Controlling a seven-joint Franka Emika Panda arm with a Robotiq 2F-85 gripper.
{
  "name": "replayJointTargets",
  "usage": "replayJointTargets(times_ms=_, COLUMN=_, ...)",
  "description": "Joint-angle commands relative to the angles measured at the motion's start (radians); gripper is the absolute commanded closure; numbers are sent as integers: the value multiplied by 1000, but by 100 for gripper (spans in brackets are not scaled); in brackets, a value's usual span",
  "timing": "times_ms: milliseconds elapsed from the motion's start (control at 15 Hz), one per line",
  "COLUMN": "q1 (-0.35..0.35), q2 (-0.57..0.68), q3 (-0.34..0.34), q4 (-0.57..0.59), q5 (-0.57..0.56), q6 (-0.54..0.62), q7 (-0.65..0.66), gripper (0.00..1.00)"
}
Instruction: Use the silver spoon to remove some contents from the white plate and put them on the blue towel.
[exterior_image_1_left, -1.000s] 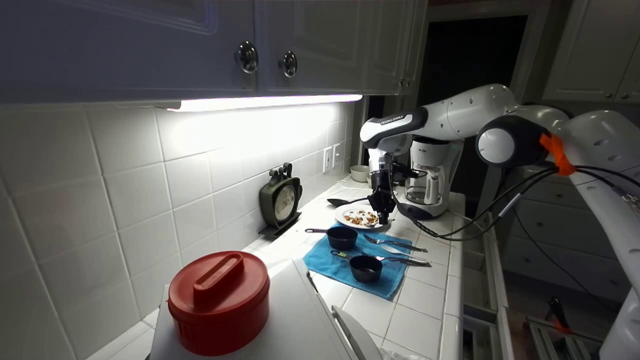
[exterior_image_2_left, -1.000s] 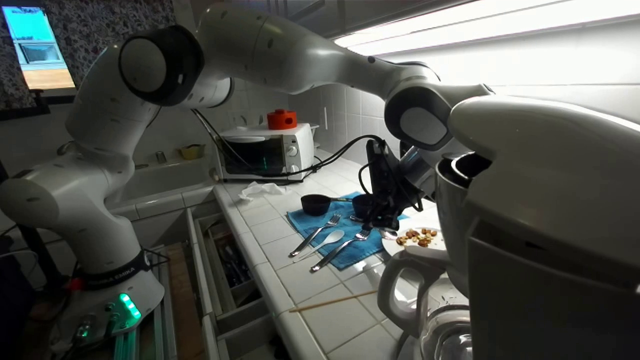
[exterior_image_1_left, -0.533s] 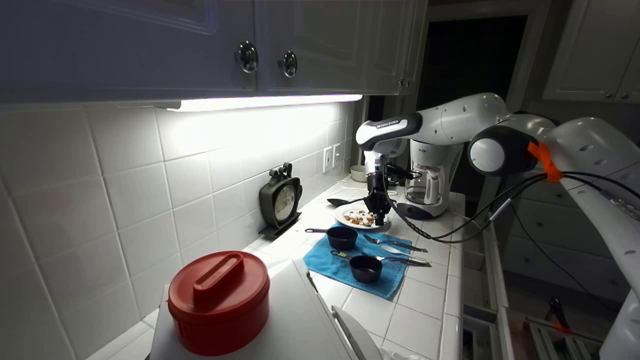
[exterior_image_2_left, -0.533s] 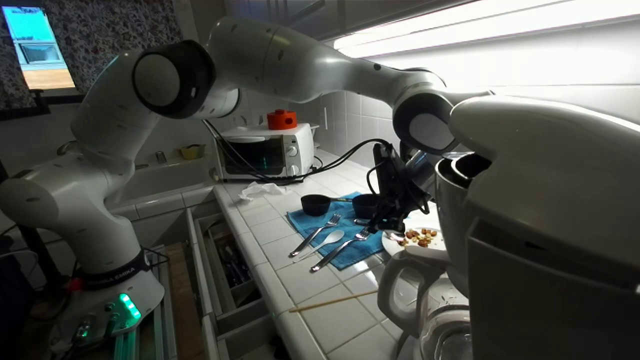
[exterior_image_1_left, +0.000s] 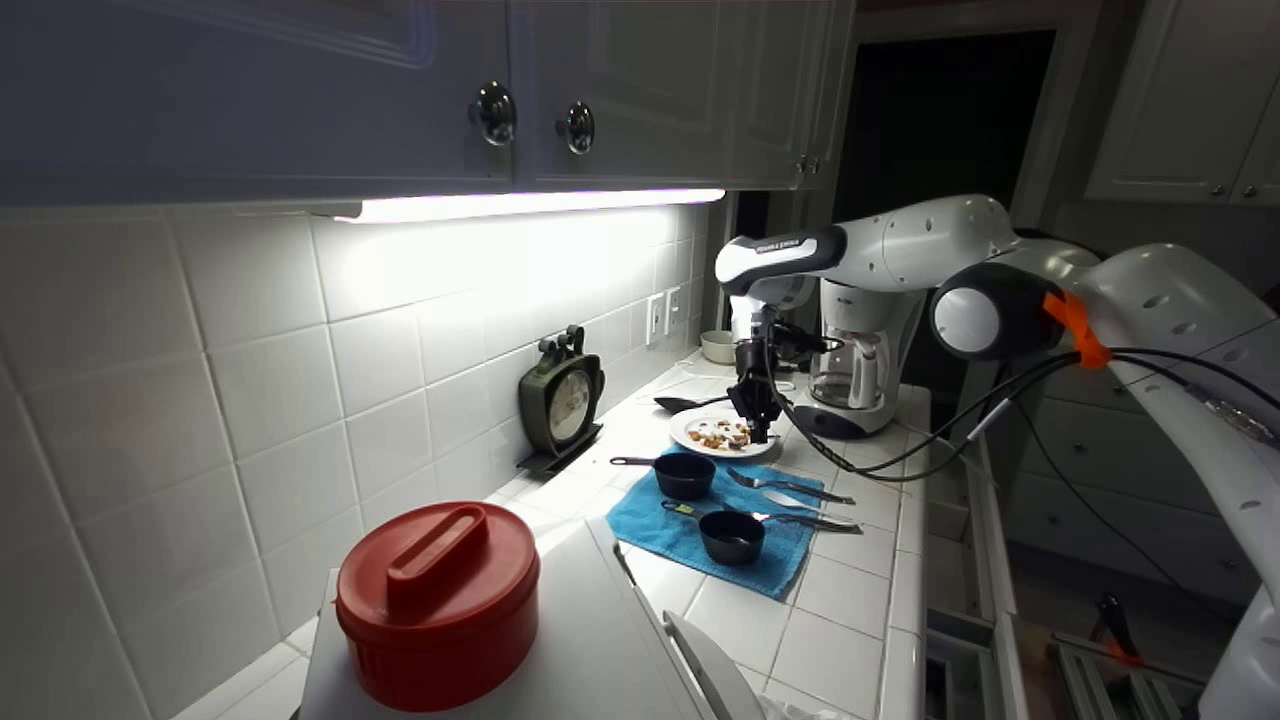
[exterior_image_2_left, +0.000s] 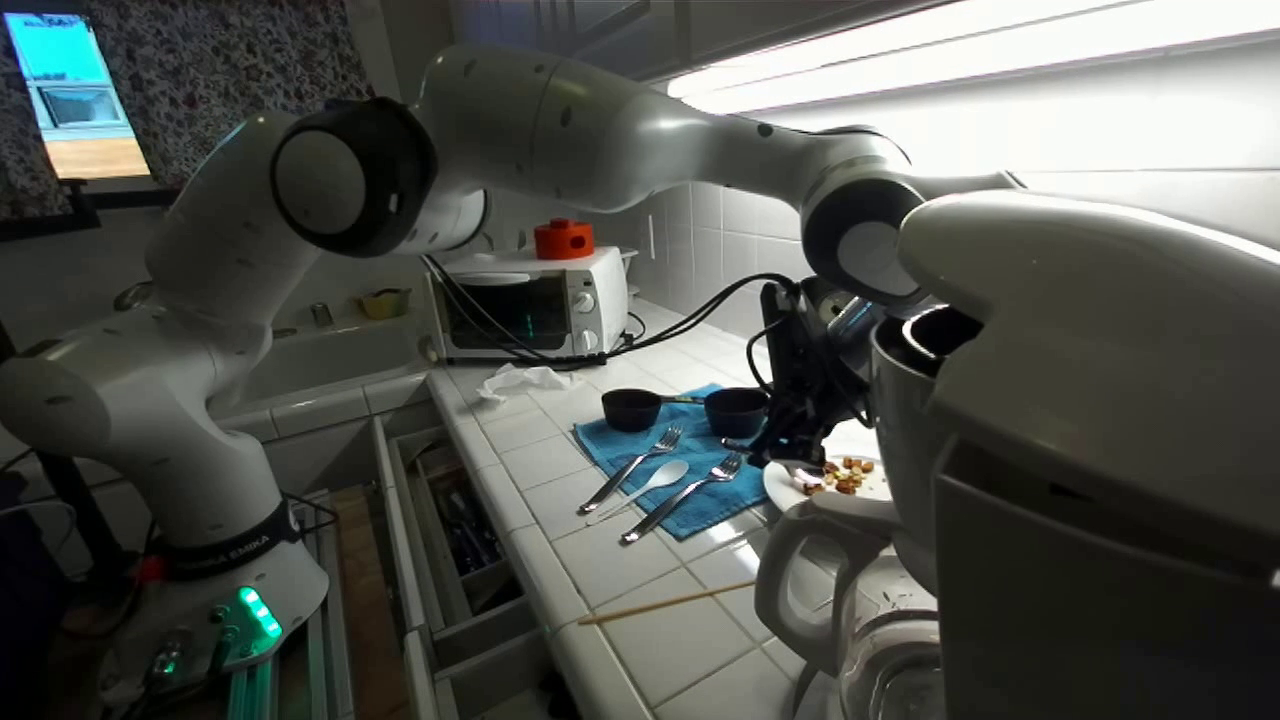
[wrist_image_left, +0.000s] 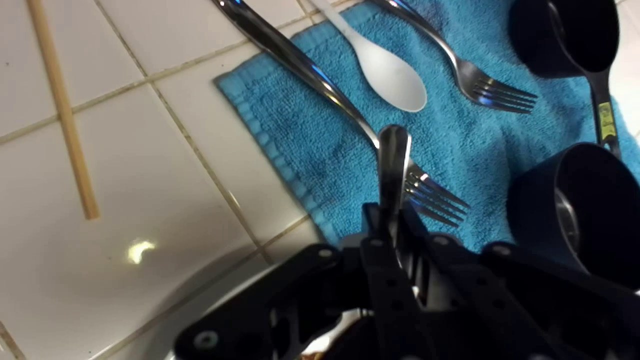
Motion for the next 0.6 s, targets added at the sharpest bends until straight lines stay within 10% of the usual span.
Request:
replayJointTargets(times_ms=0, q1=-29, q2=38, q3=29, q4=83, q5=-9, q6=-62, q7=39, gripper=94)
replayJointTargets(times_ms=533, q1=-13, q2=52, q3=26, q4=96, q5=-2, q6=-126, q7=64, gripper=94)
